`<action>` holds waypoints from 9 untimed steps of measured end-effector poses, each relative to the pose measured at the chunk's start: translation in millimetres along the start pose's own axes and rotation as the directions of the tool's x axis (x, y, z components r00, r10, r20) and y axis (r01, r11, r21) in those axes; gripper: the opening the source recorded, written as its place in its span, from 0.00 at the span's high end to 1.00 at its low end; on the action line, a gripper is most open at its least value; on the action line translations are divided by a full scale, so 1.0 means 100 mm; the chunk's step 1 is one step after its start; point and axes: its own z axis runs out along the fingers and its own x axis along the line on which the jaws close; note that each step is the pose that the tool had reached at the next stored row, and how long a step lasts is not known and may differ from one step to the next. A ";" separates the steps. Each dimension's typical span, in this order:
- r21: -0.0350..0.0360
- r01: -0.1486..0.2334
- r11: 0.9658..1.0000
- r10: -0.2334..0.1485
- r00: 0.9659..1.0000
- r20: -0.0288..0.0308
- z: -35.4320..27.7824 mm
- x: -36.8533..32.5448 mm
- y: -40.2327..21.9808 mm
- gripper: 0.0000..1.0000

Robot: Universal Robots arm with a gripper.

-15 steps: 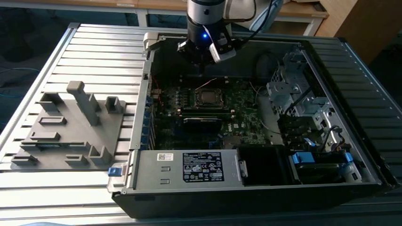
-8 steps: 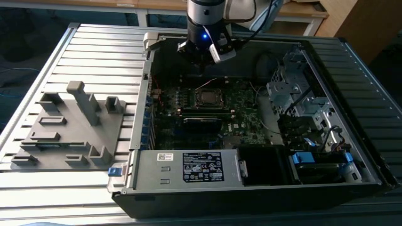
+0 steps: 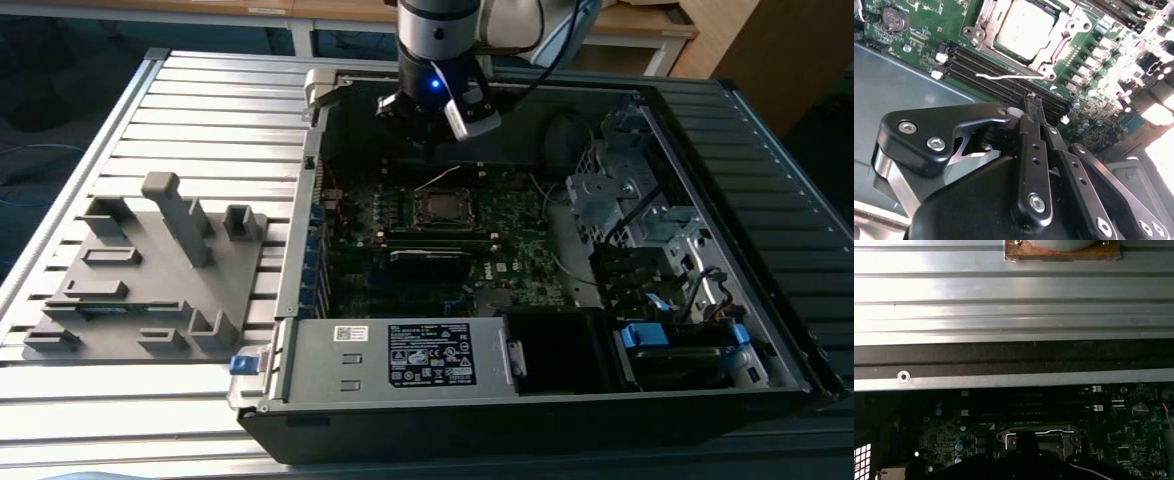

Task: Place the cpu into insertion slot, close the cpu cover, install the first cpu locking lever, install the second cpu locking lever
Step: 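Install the first cpu locking lever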

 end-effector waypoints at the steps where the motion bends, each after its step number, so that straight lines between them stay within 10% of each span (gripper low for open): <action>1: 0.000 0.000 1.000 0.000 1.000 0.000 0.010 0.000 -0.007 0.89; 9: -0.021 -0.001 1.000 0.001 1.000 -0.001 0.077 -0.004 -0.054 0.89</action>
